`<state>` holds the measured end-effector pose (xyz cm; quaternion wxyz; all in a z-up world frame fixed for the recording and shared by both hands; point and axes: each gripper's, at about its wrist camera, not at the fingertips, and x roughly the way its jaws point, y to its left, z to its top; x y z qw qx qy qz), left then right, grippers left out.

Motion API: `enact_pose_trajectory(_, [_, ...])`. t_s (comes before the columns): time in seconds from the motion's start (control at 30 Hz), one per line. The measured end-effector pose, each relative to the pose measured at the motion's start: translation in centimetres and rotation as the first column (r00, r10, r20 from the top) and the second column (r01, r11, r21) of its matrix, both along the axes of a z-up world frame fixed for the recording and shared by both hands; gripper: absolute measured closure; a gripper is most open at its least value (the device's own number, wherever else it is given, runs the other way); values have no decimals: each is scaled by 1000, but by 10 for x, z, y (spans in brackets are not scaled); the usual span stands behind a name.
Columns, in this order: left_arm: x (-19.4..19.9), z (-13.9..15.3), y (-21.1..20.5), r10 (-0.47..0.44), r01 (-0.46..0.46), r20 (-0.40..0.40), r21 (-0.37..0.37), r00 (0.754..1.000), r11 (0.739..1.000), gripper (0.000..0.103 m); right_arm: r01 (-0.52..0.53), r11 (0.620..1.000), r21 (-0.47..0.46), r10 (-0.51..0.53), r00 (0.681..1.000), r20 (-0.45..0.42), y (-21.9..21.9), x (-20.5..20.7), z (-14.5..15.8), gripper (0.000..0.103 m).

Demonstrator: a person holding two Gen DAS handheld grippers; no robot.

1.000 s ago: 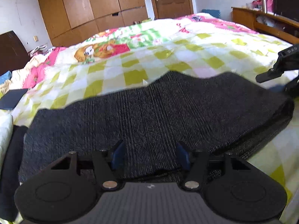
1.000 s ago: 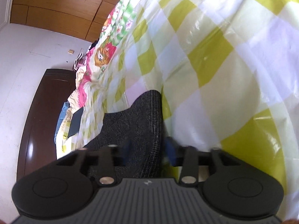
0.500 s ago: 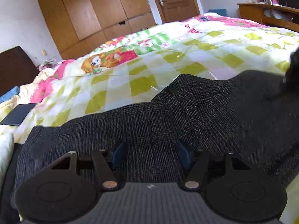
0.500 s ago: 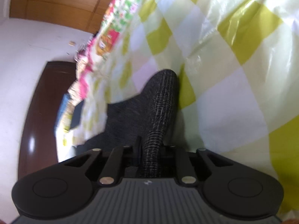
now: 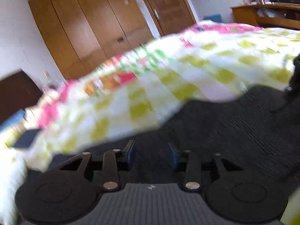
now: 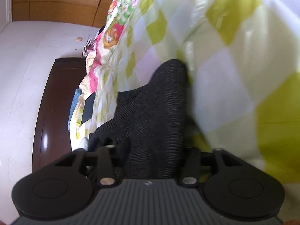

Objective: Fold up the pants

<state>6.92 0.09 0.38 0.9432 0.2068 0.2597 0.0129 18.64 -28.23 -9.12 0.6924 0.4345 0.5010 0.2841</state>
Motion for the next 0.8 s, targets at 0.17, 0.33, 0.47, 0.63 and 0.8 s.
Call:
enact_pose_trajectory(0.17, [32,-30,10,42,-34,-66,118,997,992,45,32,998,-58,-32,999,-1,12,3,5,94])
enact_pose_trajectory(0.33, [4,-40,3,47,-39,-88,83,995,996,52,1,993,-117,6,998,60,9,4,21,95])
enact_pose_trajectory(0.47, [-19,-38,-7,53,-46,-96,68,994,997,53,-25,981,-193,35,998,47,7,19,22,96])
enact_pose_trajectory(0.63, [-24,-11,-10,-18,11,-144,-45,989,999,49,-8,968,-251,24,998,61,-5,24,26,96])
enact_pose_trajectory(0.8, [-12,1,-2,-2,2,-21,-27,1000,1000,48,-18,948,-319,41,997,66,-5,30,37,95])
